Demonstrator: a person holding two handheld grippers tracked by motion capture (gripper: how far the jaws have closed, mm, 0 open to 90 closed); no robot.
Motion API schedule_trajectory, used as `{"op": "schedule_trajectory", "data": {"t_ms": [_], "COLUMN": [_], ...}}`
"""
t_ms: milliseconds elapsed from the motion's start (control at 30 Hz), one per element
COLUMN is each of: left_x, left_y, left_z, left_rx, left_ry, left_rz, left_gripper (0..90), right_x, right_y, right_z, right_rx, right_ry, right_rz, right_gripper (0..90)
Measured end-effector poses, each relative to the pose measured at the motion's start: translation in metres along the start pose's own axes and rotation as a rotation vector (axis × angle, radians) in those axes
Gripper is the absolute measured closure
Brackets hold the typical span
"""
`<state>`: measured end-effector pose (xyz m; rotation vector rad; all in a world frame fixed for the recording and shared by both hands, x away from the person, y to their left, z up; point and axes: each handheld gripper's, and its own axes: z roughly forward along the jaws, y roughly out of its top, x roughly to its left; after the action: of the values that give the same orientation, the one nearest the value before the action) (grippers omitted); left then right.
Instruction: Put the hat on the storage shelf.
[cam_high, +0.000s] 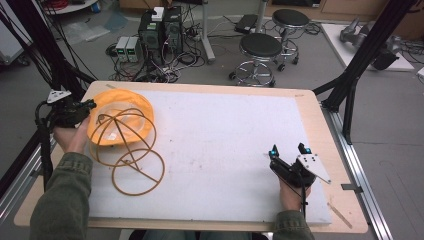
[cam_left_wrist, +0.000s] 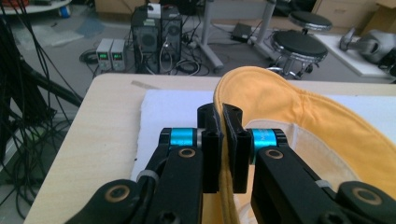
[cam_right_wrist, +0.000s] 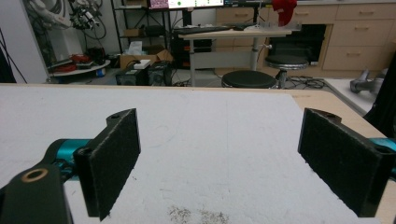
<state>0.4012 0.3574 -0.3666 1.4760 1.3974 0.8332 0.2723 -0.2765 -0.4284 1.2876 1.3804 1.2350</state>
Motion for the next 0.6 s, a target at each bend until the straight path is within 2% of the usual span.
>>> {"op": "schedule_trajectory", "data": {"t_ms": [67,300,433,467,500,600], "left_x": [-0.002,-0.004,-0.010,-0.011,-0.011,-0.011], "left_y": [0.002,0.004,0.007,0.008,0.008,0.008], "left_z": [-0.004,-0.009,-0.016,-0.018,-0.018,-0.024], "left_rx": [-0.021,-0.046,-0.124,-0.150,-0.150,-0.220], "left_ry": [-0.021,-0.022,-0.053,-0.056,-0.056,-0.067], "left_rz": [-0.008,0.003,0.012,0.013,0.013,0.009], "left_gripper": [86.7,86.7,86.7,86.7,86.7,86.7], "right_x": [0.000,0.000,0.000,0.000,0.000,0.001], "right_y": [0.000,0.000,0.000,0.000,0.000,0.000], "right_z": [0.000,0.000,0.000,0.000,0.001,0.000], "right_rx": [-0.001,0.000,0.000,-0.002,-0.002,0.003], "right_ry": [0.003,0.009,0.012,0.012,0.014,0.018], "right_rz": [0.002,0.007,0.006,0.000,-0.002,0.006], "right_gripper": [11.9,11.9,11.9,11.9,11.9,11.9]}}
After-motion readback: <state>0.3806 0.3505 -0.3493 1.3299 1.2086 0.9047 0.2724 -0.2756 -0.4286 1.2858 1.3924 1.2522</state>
